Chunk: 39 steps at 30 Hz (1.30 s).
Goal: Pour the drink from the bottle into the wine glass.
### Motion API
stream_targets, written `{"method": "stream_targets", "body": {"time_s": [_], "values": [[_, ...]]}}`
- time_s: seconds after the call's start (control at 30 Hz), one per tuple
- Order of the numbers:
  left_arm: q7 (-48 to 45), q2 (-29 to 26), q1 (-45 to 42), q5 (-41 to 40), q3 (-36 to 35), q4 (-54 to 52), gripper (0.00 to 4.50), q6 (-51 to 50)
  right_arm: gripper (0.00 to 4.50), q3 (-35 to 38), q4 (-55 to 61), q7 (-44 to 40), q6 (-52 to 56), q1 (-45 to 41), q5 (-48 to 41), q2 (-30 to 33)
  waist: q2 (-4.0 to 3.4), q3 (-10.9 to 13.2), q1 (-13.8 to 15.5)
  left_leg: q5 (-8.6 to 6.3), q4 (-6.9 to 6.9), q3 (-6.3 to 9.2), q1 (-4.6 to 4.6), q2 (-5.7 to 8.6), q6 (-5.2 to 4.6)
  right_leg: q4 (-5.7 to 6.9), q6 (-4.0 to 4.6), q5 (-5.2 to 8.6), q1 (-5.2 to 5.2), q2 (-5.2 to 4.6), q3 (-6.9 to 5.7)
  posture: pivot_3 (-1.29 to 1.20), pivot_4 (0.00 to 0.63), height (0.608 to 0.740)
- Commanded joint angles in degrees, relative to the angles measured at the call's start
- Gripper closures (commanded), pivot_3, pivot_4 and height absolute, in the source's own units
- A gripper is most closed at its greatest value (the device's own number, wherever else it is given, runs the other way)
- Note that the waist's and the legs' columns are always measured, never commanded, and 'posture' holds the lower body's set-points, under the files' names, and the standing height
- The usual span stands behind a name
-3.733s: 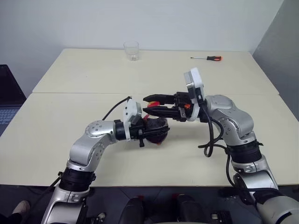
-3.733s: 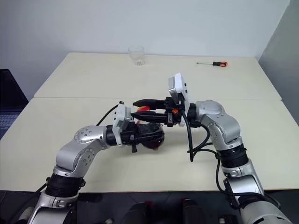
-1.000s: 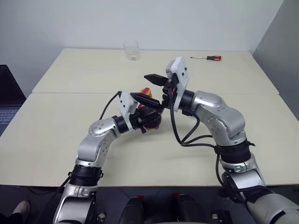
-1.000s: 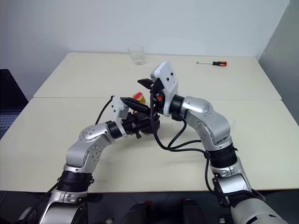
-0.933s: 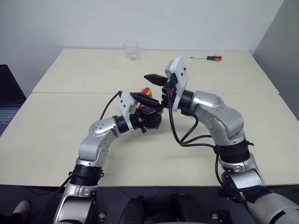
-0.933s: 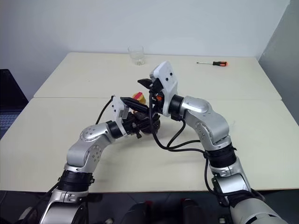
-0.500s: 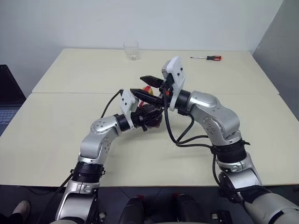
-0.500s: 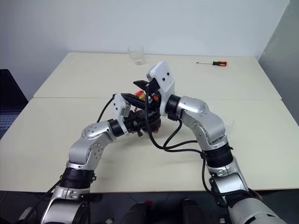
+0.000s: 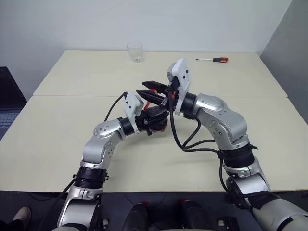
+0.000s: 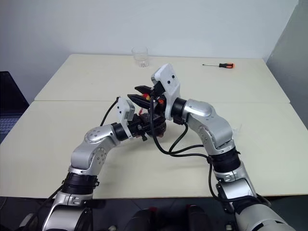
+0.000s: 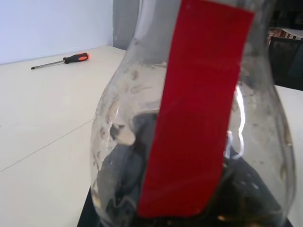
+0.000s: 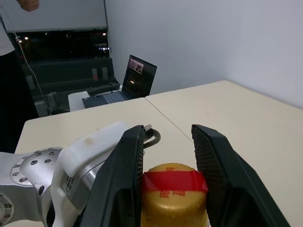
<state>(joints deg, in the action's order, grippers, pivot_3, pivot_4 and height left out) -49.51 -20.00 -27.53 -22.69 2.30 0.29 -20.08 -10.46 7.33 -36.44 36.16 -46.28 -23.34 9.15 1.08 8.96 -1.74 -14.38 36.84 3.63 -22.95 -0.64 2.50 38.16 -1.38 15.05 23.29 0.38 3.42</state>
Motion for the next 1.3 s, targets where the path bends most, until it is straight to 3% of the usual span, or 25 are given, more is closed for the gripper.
{"method": "stream_targets", "body": {"time_s": [0.03, 0.37, 0.7, 1.2, 1.3], "values": [[-2.59, -1.00, 0.44, -3.94, -0.10, -6.74, 3.03, -1.96, 3.23, -0.53, 1.21, -5.66, -2.33, -0.30, -1.44, 1.75, 0.00, 0.00, -0.02, 0.00, 0.00, 0.01, 0.00, 0.00, 0.00, 0.00, 0.00, 0.00, 0.00, 0.00, 0.00, 0.00, 0.150, 0.740], [-6.75, -4.86, 4.72, -8.25, 0.15, -14.50, 3.03, -6.71, 3.23, -1.14, -0.44, -21.64, -5.30, 1.16, -6.89, 5.98, -0.02, 0.01, -0.03, -0.01, 0.00, 0.01, 0.00, -0.01, -0.01, -0.01, 0.00, 0.00, 0.00, 0.01, -0.01, 0.00, 0.150, 0.740], [-9.86, -8.78, 8.70, -11.83, -0.27, -20.98, 3.03, -9.97, 3.23, -1.12, -1.19, -30.81, -6.09, 0.66, -10.07, 7.86, -0.04, 0.03, -0.03, -0.01, 0.00, 0.01, 0.01, -0.02, -0.03, -0.01, 0.00, 0.00, 0.00, 0.01, -0.01, 0.00, 0.150, 0.740], [-11.37, -10.77, 9.90, -12.48, -0.47, -21.57, 3.03, -9.64, 3.23, -1.44, -0.84, -32.75, -6.77, 1.11, -9.48, 9.14, -0.05, 0.04, 0.04, -0.02, 0.01, 0.01, 0.01, -0.02, -0.03, -0.02, 0.00, 0.01, -0.01, 0.00, -0.01, 0.00, 0.150, 0.740], [-11.34, -10.60, 9.53, -12.39, -0.35, -21.21, 3.03, -9.45, 2.23, -1.42, -0.87, -32.45, -6.75, 1.13, -9.37, 9.08, -0.05, 0.04, 0.08, -0.02, 0.01, 0.03, 0.01, -0.02, -0.03, -0.01, 0.00, 0.01, -0.01, 0.00, -0.02, 0.00, 0.150, 0.740]]}}
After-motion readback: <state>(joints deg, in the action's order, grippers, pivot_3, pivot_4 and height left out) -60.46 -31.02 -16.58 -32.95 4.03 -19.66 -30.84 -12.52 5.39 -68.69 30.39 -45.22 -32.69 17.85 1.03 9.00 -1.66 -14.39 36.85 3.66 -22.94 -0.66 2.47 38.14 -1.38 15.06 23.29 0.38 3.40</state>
